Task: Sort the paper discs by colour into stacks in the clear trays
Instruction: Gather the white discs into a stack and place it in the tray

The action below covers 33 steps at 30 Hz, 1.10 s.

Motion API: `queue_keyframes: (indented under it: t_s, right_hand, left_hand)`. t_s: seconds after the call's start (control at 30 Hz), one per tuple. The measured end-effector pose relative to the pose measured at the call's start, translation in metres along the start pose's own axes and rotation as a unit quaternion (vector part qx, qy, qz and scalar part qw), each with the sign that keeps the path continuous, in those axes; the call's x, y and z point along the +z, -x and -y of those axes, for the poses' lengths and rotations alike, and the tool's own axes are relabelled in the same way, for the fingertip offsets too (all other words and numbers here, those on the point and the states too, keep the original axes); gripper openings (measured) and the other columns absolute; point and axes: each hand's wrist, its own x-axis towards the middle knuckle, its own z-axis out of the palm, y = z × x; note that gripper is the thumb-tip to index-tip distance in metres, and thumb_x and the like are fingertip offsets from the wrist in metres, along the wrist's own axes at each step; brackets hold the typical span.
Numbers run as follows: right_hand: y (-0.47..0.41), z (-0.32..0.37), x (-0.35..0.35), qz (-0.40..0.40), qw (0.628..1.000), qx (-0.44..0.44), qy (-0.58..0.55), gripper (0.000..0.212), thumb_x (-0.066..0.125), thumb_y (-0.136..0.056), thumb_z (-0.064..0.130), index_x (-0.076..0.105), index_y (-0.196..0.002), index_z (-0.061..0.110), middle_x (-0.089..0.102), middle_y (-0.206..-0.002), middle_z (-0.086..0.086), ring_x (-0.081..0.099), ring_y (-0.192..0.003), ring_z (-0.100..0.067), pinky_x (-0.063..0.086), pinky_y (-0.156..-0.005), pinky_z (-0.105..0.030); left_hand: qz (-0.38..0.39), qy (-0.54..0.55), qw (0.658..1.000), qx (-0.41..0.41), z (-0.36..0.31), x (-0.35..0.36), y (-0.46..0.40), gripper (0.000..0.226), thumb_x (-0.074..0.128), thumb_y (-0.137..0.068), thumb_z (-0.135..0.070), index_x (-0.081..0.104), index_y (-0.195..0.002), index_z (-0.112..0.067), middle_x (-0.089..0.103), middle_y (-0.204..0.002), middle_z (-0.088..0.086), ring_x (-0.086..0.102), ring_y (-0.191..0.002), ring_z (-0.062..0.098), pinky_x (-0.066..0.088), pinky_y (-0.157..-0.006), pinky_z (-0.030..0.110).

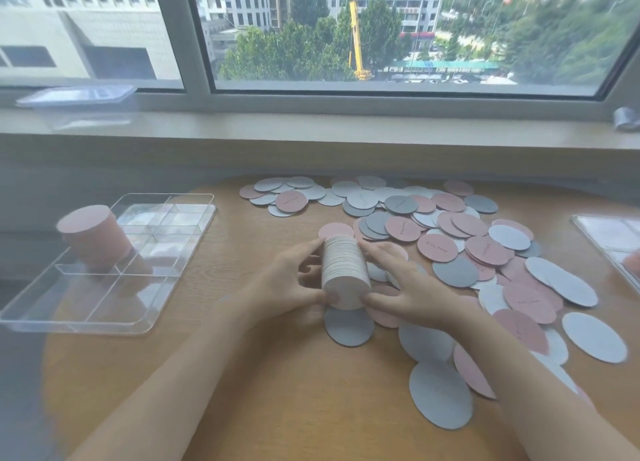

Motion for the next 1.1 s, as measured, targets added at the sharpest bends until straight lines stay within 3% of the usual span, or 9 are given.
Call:
queue_keyframes:
  t_s: [0.17, 0.33, 0.47, 0.6, 0.73, 0.87, 0.97, 1.03, 1.1]
  right_hand:
    - [-0.001, 0.008, 0.001, -0.051, 0.999, -0.002, -0.014, 0.072, 0.073, -0.082, 0.031, 0.043, -0.147, 0.031, 0.049, -0.136, 0.021, 0.045, -0.127, 0.006, 0.040, -0.110, -0.031]
    - [-0.016, 0.042, 0.004, -0.092, 0.992, -0.047, -0.065, 0.062, 0.073, -0.086, 0.017, 0.051, -0.143, 0.027, 0.058, -0.132, 0.020, 0.054, -0.123, 0.000, 0.042, -0.107, -0.026]
    - [-0.063, 0.101, 0.014, -0.091, 0.982, -0.071, -0.151, 0.047, 0.066, -0.090, 0.035, 0.057, -0.136, 0.032, 0.064, -0.128, 0.016, 0.060, -0.118, -0.005, 0.047, -0.100, -0.034]
    - [-0.137, 0.160, 0.036, -0.070, 0.973, -0.057, -0.212, 0.026, 0.061, -0.096, 0.039, 0.066, -0.121, 0.034, 0.073, -0.106, 0.015, 0.065, -0.100, 0.000, 0.049, -0.091, -0.031]
    - [-0.216, 0.217, 0.059, -0.032, 0.959, -0.032, -0.281, 0.024, 0.055, -0.098, 0.030, 0.070, -0.110, 0.016, 0.070, -0.082, 0.010, 0.061, -0.064, 0.004, 0.043, -0.060, -0.013]
    - [-0.281, 0.247, 0.086, 0.053, 0.954, 0.020, -0.293, 0.033, 0.049, -0.097, 0.030, 0.068, -0.109, 0.006, 0.076, -0.092, -0.015, 0.068, -0.065, -0.010, 0.048, -0.055, -0.013]
    - [-0.314, 0.251, 0.105, 0.073, 0.963, 0.055, -0.253, 0.029, 0.045, -0.099, 0.034, 0.065, -0.097, 0.013, 0.071, -0.091, -0.010, 0.056, -0.042, -0.002, 0.034, -0.036, -0.008]
    - [-0.328, 0.247, 0.116, 0.079, 0.969, 0.069, -0.224, 0.030, 0.043, -0.099, 0.036, 0.062, -0.092, 0.015, 0.068, -0.087, -0.008, 0.050, -0.037, -0.002, 0.033, -0.036, -0.011]
    - [-0.338, 0.243, 0.124, 0.092, 0.973, 0.080, -0.198, 0.035, 0.040, -0.100, 0.037, 0.064, -0.100, 0.011, 0.068, -0.088, -0.007, 0.053, -0.048, -0.007, 0.038, -0.047, -0.020]
  left_hand:
    - [-0.043, 0.015, 0.999, -0.007, 0.001, 0.005, 0.010, 0.097, 0.092, -0.064, -0.038, 0.044, -0.148, -0.029, 0.060, -0.133, -0.018, 0.058, -0.120, -0.004, 0.050, -0.104, 0.034]
    - [-0.103, 0.052, 0.993, 0.008, -0.019, -0.025, 0.028, 0.085, 0.091, -0.070, -0.025, 0.048, -0.144, -0.027, 0.050, -0.132, -0.006, 0.058, -0.119, 0.000, 0.044, -0.102, 0.018]
    - [-0.150, 0.052, 0.987, -0.002, -0.030, -0.095, 0.045, 0.068, 0.085, -0.075, -0.032, 0.054, -0.135, -0.028, 0.061, -0.124, -0.009, 0.065, -0.109, 0.000, 0.053, -0.098, 0.031]
    - [-0.222, 0.014, 0.970, -0.094, -0.027, -0.182, 0.055, 0.058, 0.075, -0.075, -0.047, 0.055, -0.127, -0.034, 0.068, -0.112, -0.011, 0.066, -0.105, 0.004, 0.053, -0.093, 0.032]
    - [-0.236, -0.001, 0.956, -0.175, -0.010, -0.263, 0.053, 0.036, 0.068, -0.086, -0.044, 0.061, -0.117, -0.026, 0.072, -0.105, 0.003, 0.071, -0.095, 0.016, 0.057, -0.084, 0.033]
    - [-0.217, -0.019, 0.937, -0.274, 0.025, -0.317, 0.043, 0.033, 0.058, -0.093, -0.044, 0.063, -0.117, -0.022, 0.074, -0.105, 0.013, 0.071, -0.099, 0.024, 0.052, -0.098, 0.040]
    - [-0.200, 0.005, 0.924, -0.326, 0.051, -0.334, 0.034, 0.039, 0.055, -0.094, -0.041, 0.061, -0.123, -0.016, 0.074, -0.101, 0.019, 0.073, -0.094, 0.029, 0.054, -0.093, 0.038]
    - [-0.194, 0.017, 0.916, -0.350, 0.065, -0.339, 0.029, 0.040, 0.057, -0.094, -0.040, 0.060, -0.123, -0.014, 0.073, -0.102, 0.022, 0.073, -0.093, 0.031, 0.056, -0.091, 0.039]
    - [-0.184, 0.023, 0.910, -0.371, 0.079, -0.342, 0.024, 0.042, 0.057, -0.093, -0.041, 0.058, -0.125, -0.014, 0.071, -0.105, 0.023, 0.073, -0.094, 0.032, 0.056, -0.093, 0.041]
